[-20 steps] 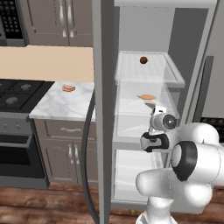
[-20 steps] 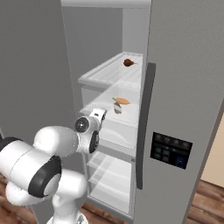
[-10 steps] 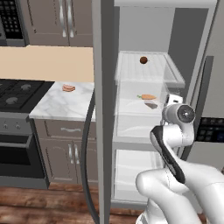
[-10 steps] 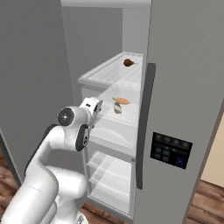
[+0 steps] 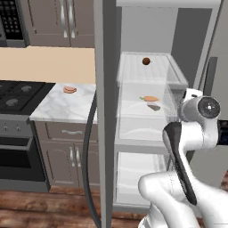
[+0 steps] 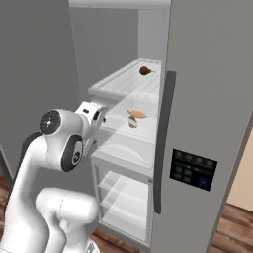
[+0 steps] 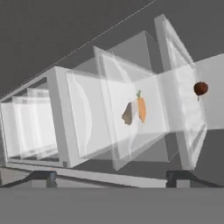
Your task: Place the carrot and sweet potato inside the fridge drawer. Close the drawer after placing the vegetables.
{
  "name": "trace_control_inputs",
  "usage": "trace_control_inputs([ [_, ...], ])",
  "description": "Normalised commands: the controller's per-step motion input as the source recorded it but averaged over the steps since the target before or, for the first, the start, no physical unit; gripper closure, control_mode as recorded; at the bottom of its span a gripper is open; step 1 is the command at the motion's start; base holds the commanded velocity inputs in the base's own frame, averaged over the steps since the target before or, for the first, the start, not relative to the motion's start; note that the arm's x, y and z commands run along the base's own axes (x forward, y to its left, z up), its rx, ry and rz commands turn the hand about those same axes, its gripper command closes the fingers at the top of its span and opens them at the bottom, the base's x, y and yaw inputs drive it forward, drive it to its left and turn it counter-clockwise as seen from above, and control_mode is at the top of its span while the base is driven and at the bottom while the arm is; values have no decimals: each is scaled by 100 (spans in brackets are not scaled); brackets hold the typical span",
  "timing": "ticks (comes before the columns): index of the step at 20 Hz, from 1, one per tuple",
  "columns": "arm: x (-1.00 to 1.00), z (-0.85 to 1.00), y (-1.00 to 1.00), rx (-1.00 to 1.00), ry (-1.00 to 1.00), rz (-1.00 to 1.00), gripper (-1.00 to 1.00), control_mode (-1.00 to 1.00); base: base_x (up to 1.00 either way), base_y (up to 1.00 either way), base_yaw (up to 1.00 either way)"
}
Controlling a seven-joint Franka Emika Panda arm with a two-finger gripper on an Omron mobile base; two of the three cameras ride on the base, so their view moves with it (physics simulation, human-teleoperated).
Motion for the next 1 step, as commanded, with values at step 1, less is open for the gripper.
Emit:
trace_control_inputs([
  [1,-92,53,0,0,5,-1,-100,-100,0,0,0],
])
